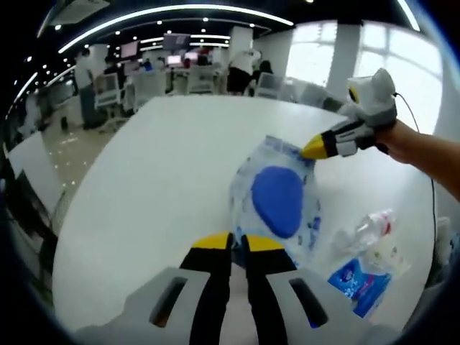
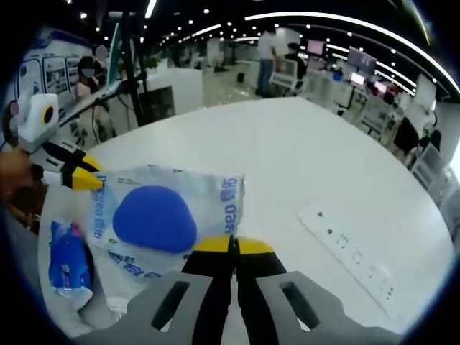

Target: Arrange the tabletop items into an orderly group along one side of the table until the central work area is clear of visible clutter.

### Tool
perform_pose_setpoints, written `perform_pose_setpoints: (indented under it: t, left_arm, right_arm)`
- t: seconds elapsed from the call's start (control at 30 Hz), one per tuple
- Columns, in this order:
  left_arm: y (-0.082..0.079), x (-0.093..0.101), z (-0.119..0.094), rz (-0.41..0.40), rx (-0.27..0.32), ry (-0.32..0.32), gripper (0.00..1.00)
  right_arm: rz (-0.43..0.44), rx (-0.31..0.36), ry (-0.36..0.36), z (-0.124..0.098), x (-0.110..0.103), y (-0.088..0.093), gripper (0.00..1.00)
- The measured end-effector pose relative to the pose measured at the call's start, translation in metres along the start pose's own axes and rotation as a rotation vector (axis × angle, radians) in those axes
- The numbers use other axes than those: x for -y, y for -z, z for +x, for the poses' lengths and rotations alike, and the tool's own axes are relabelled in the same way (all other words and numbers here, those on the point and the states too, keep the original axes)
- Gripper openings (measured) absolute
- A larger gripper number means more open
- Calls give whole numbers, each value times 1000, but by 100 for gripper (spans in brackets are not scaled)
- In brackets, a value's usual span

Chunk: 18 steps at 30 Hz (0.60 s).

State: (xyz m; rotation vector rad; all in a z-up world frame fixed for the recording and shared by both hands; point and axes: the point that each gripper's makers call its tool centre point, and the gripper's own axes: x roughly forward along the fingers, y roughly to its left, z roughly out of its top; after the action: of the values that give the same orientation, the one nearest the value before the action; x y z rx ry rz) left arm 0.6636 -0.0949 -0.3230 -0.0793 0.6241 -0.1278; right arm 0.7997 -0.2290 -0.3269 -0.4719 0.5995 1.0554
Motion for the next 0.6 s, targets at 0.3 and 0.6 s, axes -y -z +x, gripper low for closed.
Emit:
perform_pose_setpoints:
  t: [0.3,0.6]
  left_arm:
    - [-18,16,-2,53,6,30,3]
    - [-45,41,3,133,16,70,3]
  right_arm:
    - [8,10,32,-31,9,-1,1]
    - [42,25,86,-70,25,9,1]
